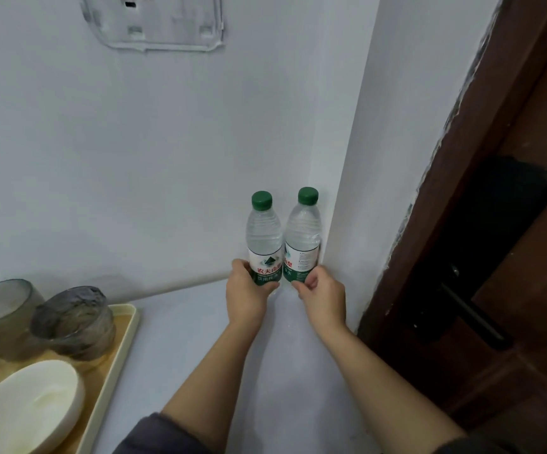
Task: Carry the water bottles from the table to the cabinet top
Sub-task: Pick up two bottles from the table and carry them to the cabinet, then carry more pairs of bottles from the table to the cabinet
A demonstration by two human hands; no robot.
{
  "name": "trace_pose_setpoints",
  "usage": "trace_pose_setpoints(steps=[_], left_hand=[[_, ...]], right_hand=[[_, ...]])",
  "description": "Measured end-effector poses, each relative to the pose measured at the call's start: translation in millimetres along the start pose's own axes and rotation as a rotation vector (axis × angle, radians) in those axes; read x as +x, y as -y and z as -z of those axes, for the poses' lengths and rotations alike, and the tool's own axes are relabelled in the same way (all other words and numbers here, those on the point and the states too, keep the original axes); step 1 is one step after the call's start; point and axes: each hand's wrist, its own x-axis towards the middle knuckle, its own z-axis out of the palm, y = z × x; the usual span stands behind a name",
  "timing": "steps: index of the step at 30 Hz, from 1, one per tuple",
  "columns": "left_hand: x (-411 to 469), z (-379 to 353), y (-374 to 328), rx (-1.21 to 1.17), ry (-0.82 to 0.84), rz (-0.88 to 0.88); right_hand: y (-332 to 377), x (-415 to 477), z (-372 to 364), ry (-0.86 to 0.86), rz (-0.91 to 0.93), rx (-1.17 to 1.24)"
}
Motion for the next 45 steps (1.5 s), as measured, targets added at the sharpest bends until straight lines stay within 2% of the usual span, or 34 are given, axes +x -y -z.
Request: trace_pose_setpoints(steps=[17, 30, 34, 37, 39, 42, 45], left_hand=[[21, -2, 5, 0.051, -0.034, -0.025], [26, -1, 0, 0.193, -0.015, -0.018], [12, -1, 4, 0.303, -0.014, -0.012], [-11, 5, 16, 0.566, -0.010, -0.033], [-33, 14, 25, 0.744, 0.026, -0.024], [-73, 29, 35, 0.836, 0.076, 0.006], [-115, 43, 36, 0.897, 0.093, 0.061]], right_hand=[[25, 17, -25, 0.029, 0.006, -0.159], [24, 19, -30, 0.011, 0.013, -0.141], [20, 9, -18, 0.105, 0.009, -0.113], [15, -14, 5, 0.255, 0.093, -0.354], [8, -31, 20, 0.286, 0.190, -0.531], [0, -52, 33, 0.348, 0.287, -0.654], [-6, -68, 42, 0.523, 0.314, -0.683]])
